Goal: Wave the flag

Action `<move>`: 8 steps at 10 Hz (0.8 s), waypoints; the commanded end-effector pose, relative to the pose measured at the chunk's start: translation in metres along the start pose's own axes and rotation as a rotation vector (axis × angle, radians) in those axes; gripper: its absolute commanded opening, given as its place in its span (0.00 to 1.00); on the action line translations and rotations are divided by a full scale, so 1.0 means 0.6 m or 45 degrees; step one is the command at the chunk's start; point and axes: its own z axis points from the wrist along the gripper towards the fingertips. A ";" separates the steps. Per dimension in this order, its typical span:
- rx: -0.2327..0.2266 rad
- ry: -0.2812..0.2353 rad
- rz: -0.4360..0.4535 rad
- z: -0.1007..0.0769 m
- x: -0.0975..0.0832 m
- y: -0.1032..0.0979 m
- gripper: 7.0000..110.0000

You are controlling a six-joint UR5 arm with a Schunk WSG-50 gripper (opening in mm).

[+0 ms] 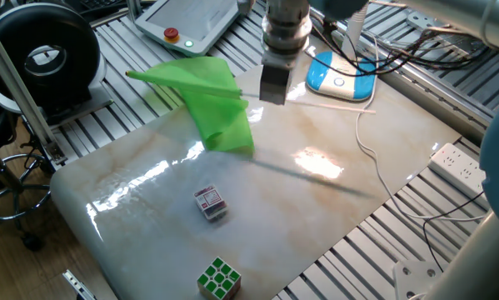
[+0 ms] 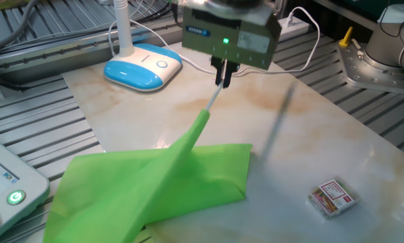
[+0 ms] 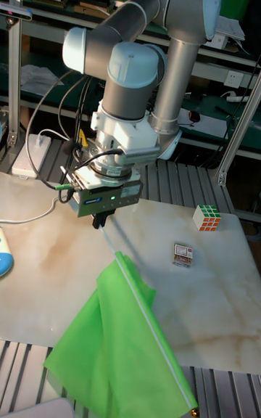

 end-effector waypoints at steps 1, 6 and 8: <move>-0.016 0.003 0.035 -0.046 -0.009 0.017 0.00; -0.050 -0.009 0.059 -0.041 -0.020 0.029 0.00; -0.065 -0.025 0.070 -0.042 -0.026 0.034 0.00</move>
